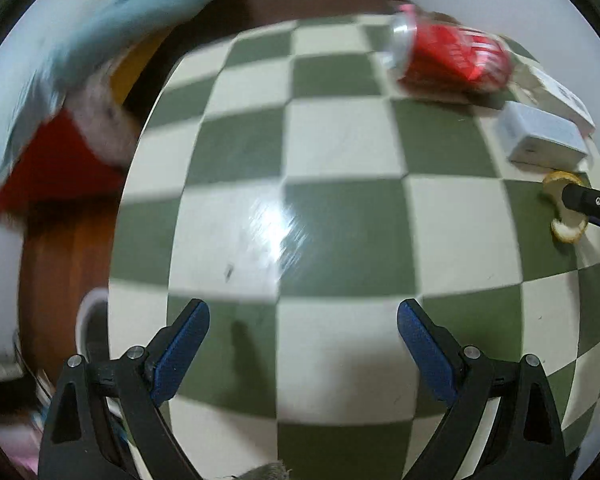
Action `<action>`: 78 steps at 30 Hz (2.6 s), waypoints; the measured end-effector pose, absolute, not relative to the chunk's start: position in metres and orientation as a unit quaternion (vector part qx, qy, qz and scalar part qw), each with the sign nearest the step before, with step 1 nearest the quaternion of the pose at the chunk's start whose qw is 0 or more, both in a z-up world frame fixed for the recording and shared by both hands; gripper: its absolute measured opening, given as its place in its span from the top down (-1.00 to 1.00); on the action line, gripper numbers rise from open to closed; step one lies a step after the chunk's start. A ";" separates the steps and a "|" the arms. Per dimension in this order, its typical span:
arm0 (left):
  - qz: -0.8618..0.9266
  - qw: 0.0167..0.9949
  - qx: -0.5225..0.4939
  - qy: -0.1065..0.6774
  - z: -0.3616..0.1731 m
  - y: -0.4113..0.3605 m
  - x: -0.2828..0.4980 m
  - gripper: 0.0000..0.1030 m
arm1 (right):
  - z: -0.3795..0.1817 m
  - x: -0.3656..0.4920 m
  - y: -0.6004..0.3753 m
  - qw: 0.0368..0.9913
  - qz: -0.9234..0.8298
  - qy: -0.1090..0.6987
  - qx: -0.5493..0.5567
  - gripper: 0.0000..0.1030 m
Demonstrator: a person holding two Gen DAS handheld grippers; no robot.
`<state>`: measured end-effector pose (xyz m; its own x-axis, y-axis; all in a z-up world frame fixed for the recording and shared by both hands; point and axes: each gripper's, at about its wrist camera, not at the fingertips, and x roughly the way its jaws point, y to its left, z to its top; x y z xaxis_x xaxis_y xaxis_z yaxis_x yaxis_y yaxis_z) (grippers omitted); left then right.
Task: Collect trash
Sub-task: 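Grasp the white medicine box with the left tool while the right tool grasps the banana peel, then carry the white box and banana peel to the trash bin and open both tools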
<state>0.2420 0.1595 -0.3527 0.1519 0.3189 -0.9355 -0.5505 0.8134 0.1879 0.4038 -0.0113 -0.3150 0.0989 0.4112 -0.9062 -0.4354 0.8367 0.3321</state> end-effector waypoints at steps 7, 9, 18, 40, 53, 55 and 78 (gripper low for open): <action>0.157 0.803 0.092 0.568 -0.320 0.099 0.336 -0.86 | -0.292 0.423 -0.076 0.767 0.243 0.593 0.029 0.70; 0.108 0.802 0.144 0.569 -0.321 0.081 0.369 -0.86 | -0.295 0.438 -0.092 0.767 0.223 0.600 0.036 0.70; -0.027 0.747 0.215 0.629 -0.363 0.043 0.447 -0.70 | -0.314 0.485 -0.127 0.745 0.190 0.636 0.063 0.70; 0.132 0.733 -0.200 0.637 -0.338 0.105 0.347 0.27 | -0.314 0.445 -0.101 0.734 0.240 0.636 0.009 0.68; 0.184 0.779 -0.155 0.579 -0.293 0.078 0.303 0.37 | -0.310 0.430 -0.084 0.756 0.228 0.612 -0.033 0.77; 0.195 0.789 -0.153 0.562 -0.273 0.076 0.287 0.37 | -0.303 0.421 -0.080 0.758 0.234 0.608 -0.029 0.79; 0.343 0.830 -0.193 0.395 -0.139 0.204 0.071 0.38 | -0.161 0.221 0.067 0.718 0.466 0.516 -0.033 0.80</action>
<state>0.0713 0.2038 -0.1388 0.4536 0.4168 -0.7877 -0.7217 0.6903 -0.0503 0.2207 0.0669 -0.1613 0.0339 0.6351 -0.7717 -0.7035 0.5636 0.4330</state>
